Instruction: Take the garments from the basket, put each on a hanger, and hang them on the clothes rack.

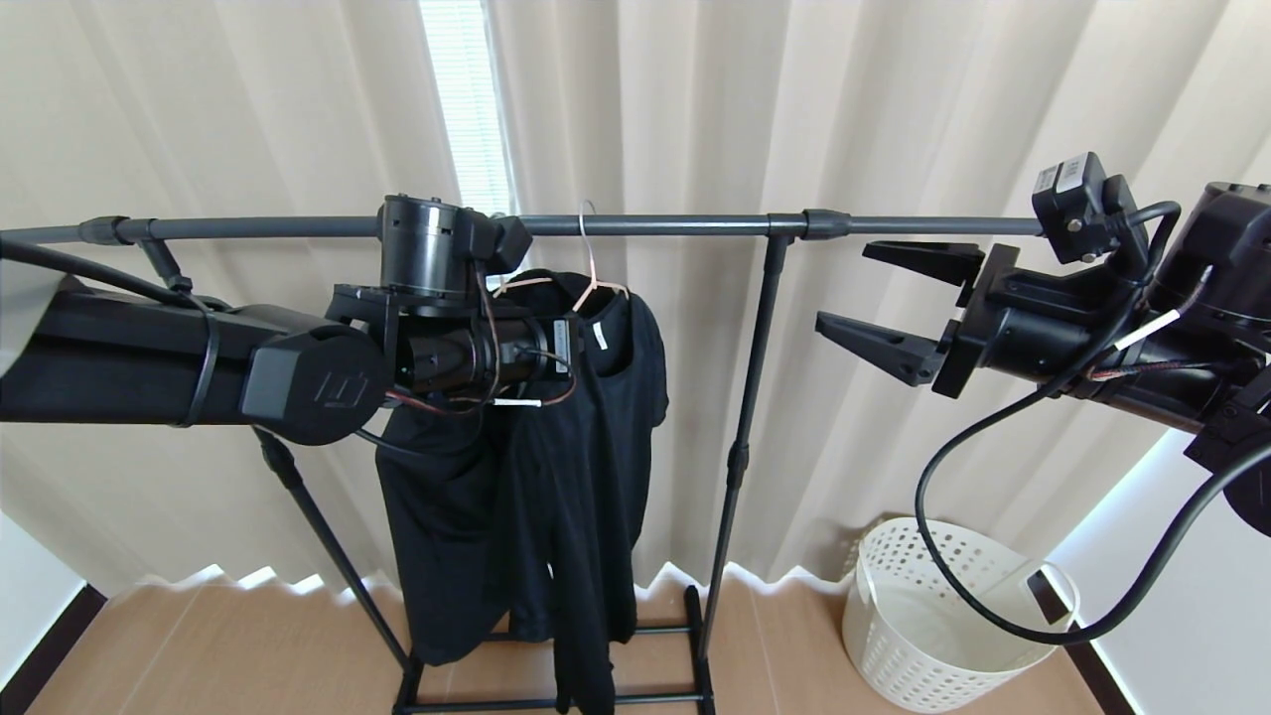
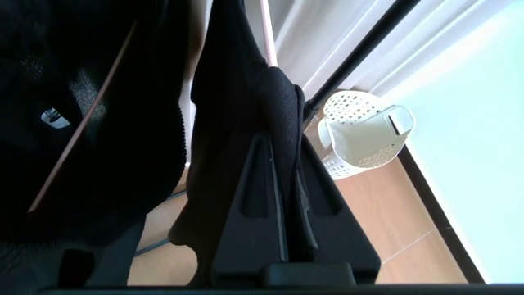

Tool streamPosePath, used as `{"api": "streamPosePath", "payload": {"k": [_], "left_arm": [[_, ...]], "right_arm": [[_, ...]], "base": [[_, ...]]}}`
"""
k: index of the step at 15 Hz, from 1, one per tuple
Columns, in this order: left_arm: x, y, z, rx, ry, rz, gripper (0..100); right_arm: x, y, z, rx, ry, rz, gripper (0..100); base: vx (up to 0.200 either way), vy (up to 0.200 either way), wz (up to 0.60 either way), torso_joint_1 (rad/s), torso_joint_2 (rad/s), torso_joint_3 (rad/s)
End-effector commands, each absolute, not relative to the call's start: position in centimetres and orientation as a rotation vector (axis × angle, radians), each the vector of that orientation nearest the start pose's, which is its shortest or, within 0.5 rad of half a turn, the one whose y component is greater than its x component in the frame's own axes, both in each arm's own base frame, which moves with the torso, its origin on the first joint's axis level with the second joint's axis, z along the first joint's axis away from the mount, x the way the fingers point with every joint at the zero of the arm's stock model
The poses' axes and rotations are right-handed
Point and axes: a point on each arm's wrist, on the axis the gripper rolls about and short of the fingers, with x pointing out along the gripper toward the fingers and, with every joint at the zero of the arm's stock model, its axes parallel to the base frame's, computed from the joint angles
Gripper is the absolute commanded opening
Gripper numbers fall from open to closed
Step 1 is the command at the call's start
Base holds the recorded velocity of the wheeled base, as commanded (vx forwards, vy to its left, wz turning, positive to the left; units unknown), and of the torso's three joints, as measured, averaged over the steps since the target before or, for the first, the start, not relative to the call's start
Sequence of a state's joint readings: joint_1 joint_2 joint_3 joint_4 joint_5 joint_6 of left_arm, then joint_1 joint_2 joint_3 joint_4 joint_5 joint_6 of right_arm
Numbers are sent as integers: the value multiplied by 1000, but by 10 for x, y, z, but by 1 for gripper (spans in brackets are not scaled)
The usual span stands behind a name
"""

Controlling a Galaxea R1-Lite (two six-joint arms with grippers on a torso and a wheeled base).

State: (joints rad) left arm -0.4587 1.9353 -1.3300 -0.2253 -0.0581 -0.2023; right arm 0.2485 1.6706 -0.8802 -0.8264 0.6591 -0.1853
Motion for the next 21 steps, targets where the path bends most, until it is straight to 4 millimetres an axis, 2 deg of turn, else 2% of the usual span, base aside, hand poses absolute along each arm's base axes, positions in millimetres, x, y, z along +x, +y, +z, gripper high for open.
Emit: {"api": "streamPosePath", "payload": {"k": [1,6,7,11,14,15,16,19,20,21], "left_arm": [[347,-173,206,-120,424,-471,0],[346,-172,207,-120,422,-469,0],[345,-172,208,-119,420,-470,100],[340,-170,216,-118,401,-473,100],[310,-156,249,-122,323,-489,100],[294,-147,256,-93,304,-492,100],[287,-142,256,-75,301,-492,100],[212,-102,247,-49,312,-484,100],[193,-93,244,-49,305,-484,100],[163,-79,238,-44,289,-485,100]], "right_arm": [[291,89,231,-181,-123,903,100],[291,88,231,-181,-123,902,100],[291,88,232,-181,-125,902,100],[290,88,233,-182,-129,901,100],[287,87,235,-184,-139,900,100],[288,87,235,-184,-137,900,100],[288,87,234,-183,-134,901,100],[281,87,229,-194,-126,908,100],[272,85,230,-207,-145,907,100],[255,82,228,-215,-171,907,100]], "base": [[0,0,0,0,0,0],[0,0,0,0,0,0],[0,0,0,0,0,0],[0,0,0,0,0,0],[0,0,0,0,0,0],[0,0,0,0,0,0],[0,0,0,0,0,0],[0,0,0,0,0,0],[0,0,0,0,0,0],[0,0,0,0,0,0]]}}
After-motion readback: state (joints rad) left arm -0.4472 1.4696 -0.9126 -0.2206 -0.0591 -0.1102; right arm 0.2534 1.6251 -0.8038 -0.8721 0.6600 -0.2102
